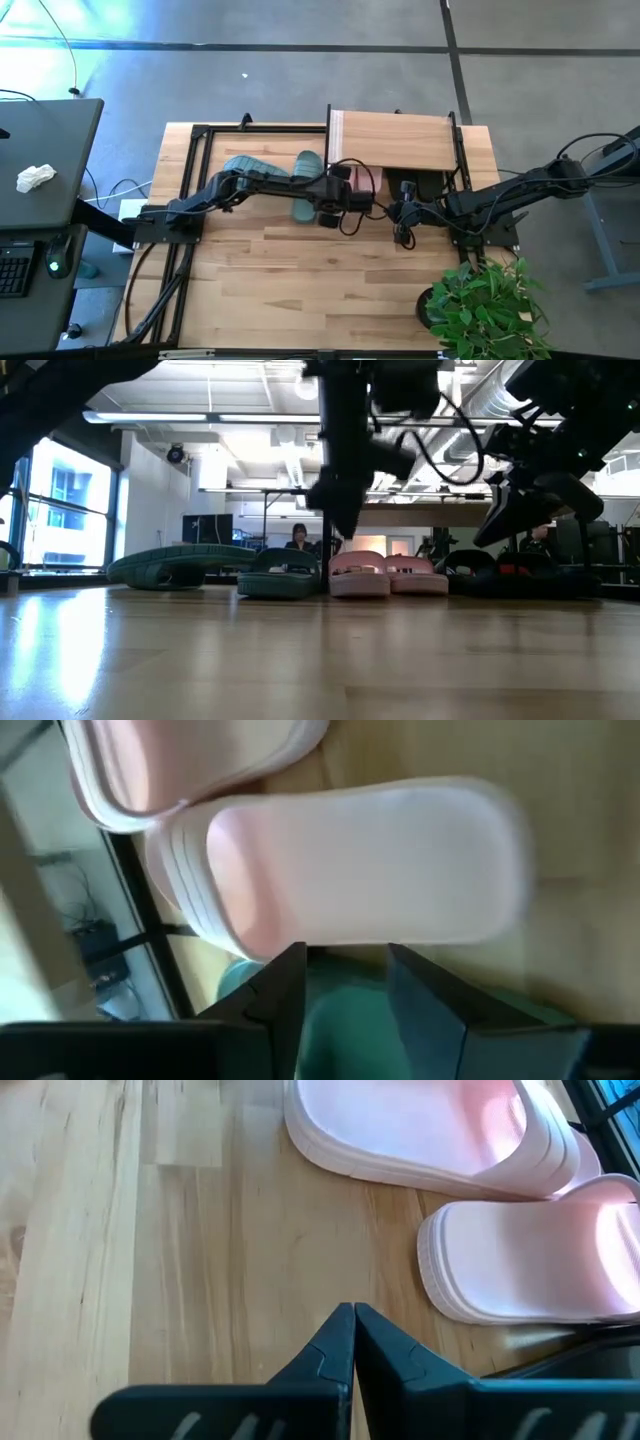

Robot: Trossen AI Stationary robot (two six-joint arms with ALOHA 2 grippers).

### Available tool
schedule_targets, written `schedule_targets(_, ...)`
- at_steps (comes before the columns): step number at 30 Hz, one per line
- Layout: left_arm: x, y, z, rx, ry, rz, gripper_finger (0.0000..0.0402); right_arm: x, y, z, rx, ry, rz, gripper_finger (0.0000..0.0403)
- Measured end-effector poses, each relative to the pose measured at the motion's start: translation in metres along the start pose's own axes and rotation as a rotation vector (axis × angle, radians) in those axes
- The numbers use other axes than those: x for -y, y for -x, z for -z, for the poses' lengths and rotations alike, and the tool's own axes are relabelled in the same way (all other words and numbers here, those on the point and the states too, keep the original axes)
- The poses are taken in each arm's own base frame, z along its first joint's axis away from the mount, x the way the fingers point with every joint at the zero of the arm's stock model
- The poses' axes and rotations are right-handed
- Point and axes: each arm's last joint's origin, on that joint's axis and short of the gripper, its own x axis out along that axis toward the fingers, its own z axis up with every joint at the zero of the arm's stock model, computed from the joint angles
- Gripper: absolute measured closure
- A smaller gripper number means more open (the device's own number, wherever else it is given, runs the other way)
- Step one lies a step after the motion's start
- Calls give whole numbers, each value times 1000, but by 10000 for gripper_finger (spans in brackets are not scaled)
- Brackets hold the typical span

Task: Pick and place slides into the shelf
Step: Put the pink slipper under the shelf

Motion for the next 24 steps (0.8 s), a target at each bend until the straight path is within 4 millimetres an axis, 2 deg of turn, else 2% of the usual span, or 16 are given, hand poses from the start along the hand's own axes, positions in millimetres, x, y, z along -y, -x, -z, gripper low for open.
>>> schedule_targets(4,16,37,-6,36,-67,0,287,0,0,2,-16,6,2,403)
schedule_targets(7,41,60,-10,73,-147,1,308,0,0,2,-21,9,2,403)
schedule_targets(13,90,87,-16,160,-217,23,374,0,0,2,-21,9,-2,403)
schedule_targets(15,103,86,-18,185,-225,23,394,0,0,2,-21,10,-2,403)
schedule_targets(18,115,79,-20,204,-213,41,392,0,0,2,-21,9,-2,403)
schedule_targets(22,124,49,-15,148,-194,47,399,0,0,2,-21,6,-4,403)
schedule_targets(24,122,31,-13,131,-162,34,398,0,0,2,-20,8,-5,403)
